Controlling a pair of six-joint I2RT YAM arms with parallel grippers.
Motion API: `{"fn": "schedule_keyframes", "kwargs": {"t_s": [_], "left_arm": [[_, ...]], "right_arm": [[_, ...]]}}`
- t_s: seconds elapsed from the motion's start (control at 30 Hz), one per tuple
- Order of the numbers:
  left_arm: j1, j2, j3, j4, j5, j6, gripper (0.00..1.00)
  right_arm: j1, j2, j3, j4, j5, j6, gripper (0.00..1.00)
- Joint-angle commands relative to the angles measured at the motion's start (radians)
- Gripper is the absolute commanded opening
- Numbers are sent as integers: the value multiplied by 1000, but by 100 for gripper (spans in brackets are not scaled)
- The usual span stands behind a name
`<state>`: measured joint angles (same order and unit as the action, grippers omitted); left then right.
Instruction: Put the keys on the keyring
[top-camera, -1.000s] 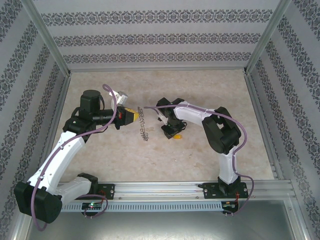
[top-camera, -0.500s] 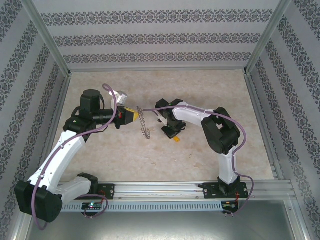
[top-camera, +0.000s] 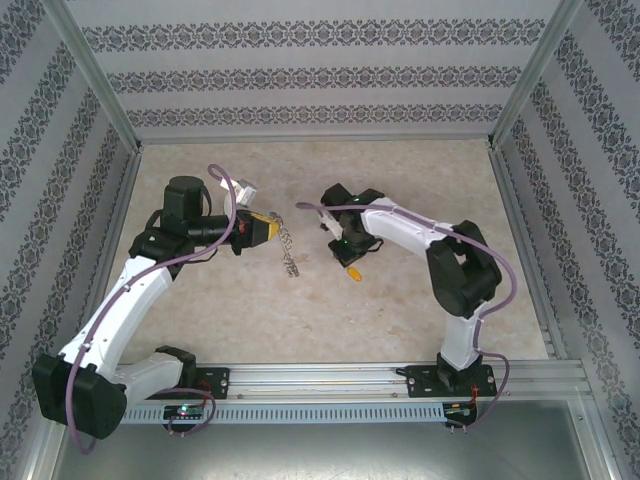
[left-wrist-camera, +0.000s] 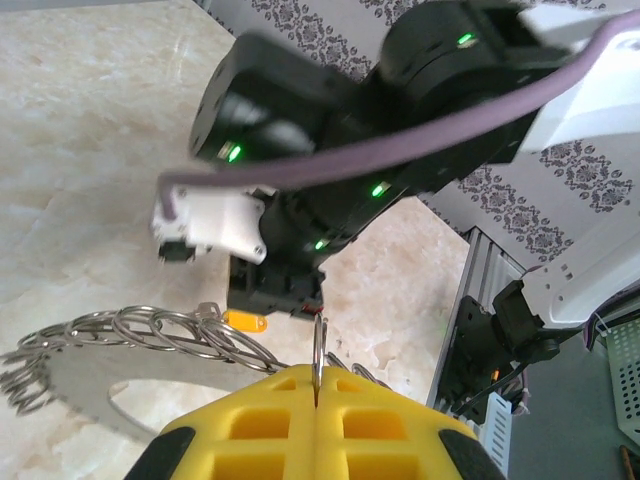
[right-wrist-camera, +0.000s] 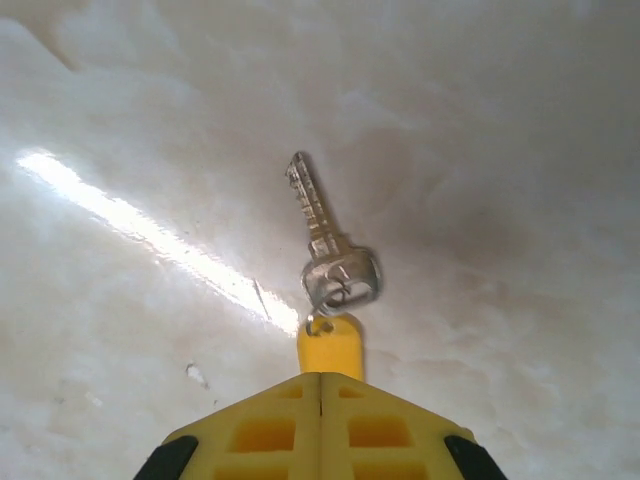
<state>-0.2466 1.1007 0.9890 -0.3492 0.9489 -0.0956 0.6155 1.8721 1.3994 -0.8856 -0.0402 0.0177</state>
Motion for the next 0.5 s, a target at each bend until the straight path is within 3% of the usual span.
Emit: {"fn": "schedule_keyframes", "kwargs": {"t_s": [0.0, 0.13, 0.33, 0.47], "left_arm": [[11, 5, 39, 73, 30, -10, 0], [10, 14, 41, 79, 31, -15, 0], [10, 13, 36, 70, 27, -14, 0], [10, 4, 27, 56, 22, -10, 0]], "right_arm": [[-23, -87, -34, 33, -64, -36, 0], [-58, -98, -50, 34, -113, -37, 4], [-39, -12, -2, -19, -76, -3, 43], [-5, 47, 28, -23, -64, 15, 49]]}}
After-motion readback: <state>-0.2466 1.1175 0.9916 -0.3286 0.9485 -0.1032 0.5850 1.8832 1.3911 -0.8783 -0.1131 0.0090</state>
